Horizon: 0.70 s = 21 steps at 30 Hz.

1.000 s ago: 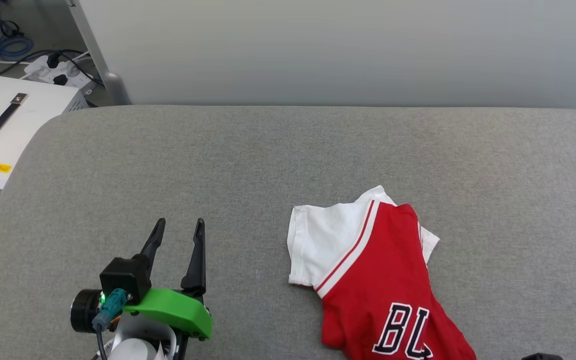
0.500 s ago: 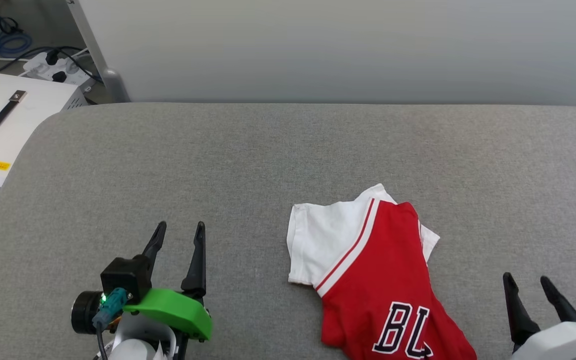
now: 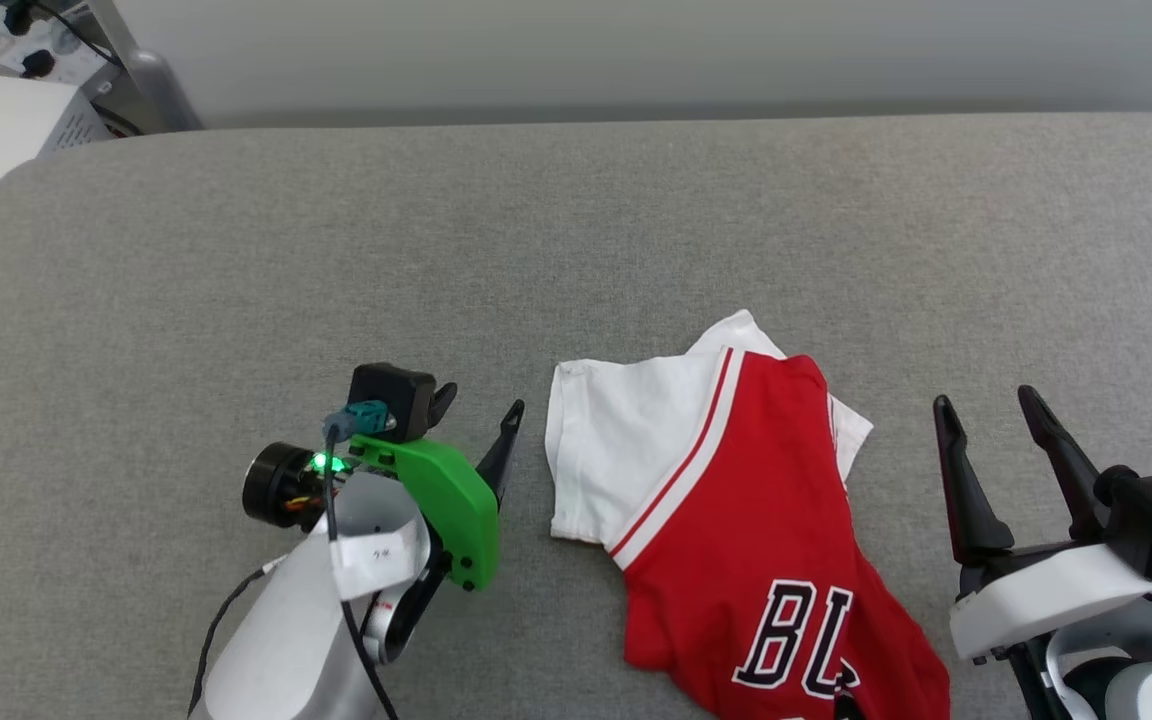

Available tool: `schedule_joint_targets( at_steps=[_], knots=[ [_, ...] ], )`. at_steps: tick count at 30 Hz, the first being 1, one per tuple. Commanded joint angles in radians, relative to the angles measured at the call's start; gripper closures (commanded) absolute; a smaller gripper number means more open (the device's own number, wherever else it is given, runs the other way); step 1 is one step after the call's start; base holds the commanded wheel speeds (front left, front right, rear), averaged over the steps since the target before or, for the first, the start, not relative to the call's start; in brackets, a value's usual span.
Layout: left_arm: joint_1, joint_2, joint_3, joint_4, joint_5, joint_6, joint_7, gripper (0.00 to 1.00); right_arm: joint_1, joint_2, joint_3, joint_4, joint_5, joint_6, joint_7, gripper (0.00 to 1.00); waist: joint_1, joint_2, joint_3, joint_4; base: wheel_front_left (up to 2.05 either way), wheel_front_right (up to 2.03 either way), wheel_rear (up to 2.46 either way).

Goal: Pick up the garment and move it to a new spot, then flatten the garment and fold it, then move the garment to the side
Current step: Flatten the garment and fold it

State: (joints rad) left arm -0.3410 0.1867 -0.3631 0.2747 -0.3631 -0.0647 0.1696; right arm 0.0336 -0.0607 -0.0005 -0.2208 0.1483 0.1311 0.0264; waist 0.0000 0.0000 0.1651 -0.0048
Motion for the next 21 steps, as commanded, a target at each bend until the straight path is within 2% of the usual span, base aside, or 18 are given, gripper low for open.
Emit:
schedule_joint_targets(
  at_steps=[1,7,8,16,17,18,21],
  knots=[
    [-0.045,0.001,-0.016,0.021,-0.01,-0.014,0.046,0.0,-0.021,-0.005,0.008,-0.002,0.005,0.0,0.0,0.0,0.0,0.0,0.055,-0.04,0.0,0.0,0.0],
    [-0.149,0.025,-0.09,0.086,-0.035,-0.051,0.217,0.0,-0.043,-0.004,0.02,0.02,0.032,0.0,-0.006,0.0,0.0,0.0,0.104,-0.086,0.0,0.0,0.0],
    [-0.182,0.038,-0.13,0.103,-0.048,-0.059,0.272,0.0,-0.05,-0.002,0.023,0.033,0.043,0.0,-0.012,0.0,0.0,0.0,0.118,-0.105,0.0,0.0,0.0],
    [-0.216,0.071,-0.255,0.196,-0.08,-0.065,0.491,0.02,-0.062,0.005,0.032,0.063,0.072,0.0,-0.028,0.0,0.0,0.0,0.135,-0.137,0.0,0.0,0.0],
    [-0.218,0.073,-0.266,0.199,-0.082,-0.065,0.505,0.35,-0.062,0.005,0.032,0.065,0.075,0.0,-0.029,0.0,0.0,0.0,0.136,-0.139,0.0,0.0,0.0],
    [-0.219,0.077,-0.28,0.2,-0.085,-0.065,0.515,0.99,-0.062,0.006,0.031,0.067,0.077,0.0,-0.031,0.0,0.0,0.0,0.136,-0.139,0.0,0.0,0.0],
    [-0.231,0.095,-0.305,0.187,-0.065,-0.066,0.488,1.0,-0.057,0.007,0.027,0.074,0.084,0.0,-0.033,0.0,0.0,0.0,0.128,-0.136,0.0,0.0,0.0]
  ],
)
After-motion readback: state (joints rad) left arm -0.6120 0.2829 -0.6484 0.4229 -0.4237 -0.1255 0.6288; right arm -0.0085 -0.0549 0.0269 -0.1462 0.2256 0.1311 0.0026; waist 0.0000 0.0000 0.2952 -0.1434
